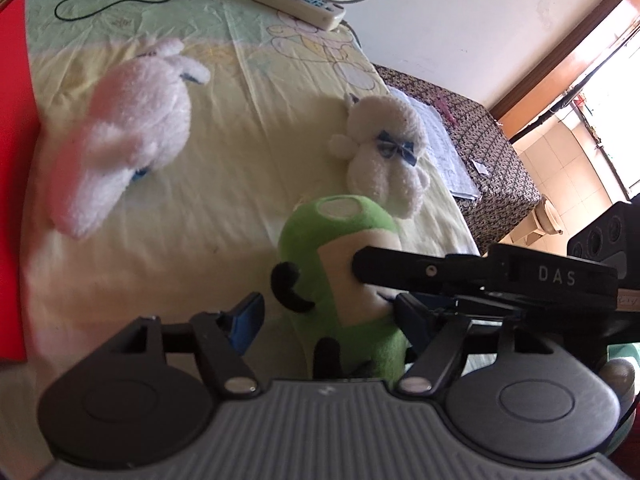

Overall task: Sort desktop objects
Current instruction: 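Move the right gripper to the green plush and grasp it, then carry the green plush with the right gripper to the red box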

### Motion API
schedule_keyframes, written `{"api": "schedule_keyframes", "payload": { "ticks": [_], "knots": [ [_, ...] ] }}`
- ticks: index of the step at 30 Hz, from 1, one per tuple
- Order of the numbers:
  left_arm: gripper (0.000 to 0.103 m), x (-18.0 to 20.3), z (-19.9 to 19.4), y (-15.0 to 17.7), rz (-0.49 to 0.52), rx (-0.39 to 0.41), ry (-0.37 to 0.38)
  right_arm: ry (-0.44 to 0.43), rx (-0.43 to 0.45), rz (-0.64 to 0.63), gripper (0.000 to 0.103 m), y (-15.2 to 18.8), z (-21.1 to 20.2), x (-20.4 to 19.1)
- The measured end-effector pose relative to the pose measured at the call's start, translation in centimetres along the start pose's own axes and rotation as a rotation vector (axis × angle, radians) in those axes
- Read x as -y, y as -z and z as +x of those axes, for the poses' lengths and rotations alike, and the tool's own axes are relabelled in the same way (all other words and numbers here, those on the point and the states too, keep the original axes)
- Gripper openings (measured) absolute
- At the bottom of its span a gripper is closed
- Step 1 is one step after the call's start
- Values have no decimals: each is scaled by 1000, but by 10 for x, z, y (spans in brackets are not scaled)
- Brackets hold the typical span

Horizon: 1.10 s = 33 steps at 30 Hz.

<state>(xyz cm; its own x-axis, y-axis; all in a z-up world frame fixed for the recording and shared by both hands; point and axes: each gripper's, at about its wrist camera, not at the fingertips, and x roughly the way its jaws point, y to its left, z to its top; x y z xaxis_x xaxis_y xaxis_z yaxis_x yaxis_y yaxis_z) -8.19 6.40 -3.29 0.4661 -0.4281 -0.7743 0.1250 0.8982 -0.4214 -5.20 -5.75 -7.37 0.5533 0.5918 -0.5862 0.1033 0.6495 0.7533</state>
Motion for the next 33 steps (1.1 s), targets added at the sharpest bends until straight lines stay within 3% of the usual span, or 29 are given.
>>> {"api": "schedule_keyframes", "payload": {
  "ticks": [6,11,16,25,33],
  "knots": [
    [76,-2,0,-6,11,-2,-22,11,-37,-66,69,-7,14,-11],
    [65,14,3,-5,64,-9,0,-11,-63,-47,64,-12,8,-5],
    [65,34,-5,-4,149,14,9,-10,-16,-43,64,-7,-11,-6],
    [65,61,-70,-21,269,200,15,-91,181,-137,64,-10,-54,-52],
    [64,28,-151,-17,315,375,-33,-206,271,-239,64,4,-50,-120]
  ]
}}
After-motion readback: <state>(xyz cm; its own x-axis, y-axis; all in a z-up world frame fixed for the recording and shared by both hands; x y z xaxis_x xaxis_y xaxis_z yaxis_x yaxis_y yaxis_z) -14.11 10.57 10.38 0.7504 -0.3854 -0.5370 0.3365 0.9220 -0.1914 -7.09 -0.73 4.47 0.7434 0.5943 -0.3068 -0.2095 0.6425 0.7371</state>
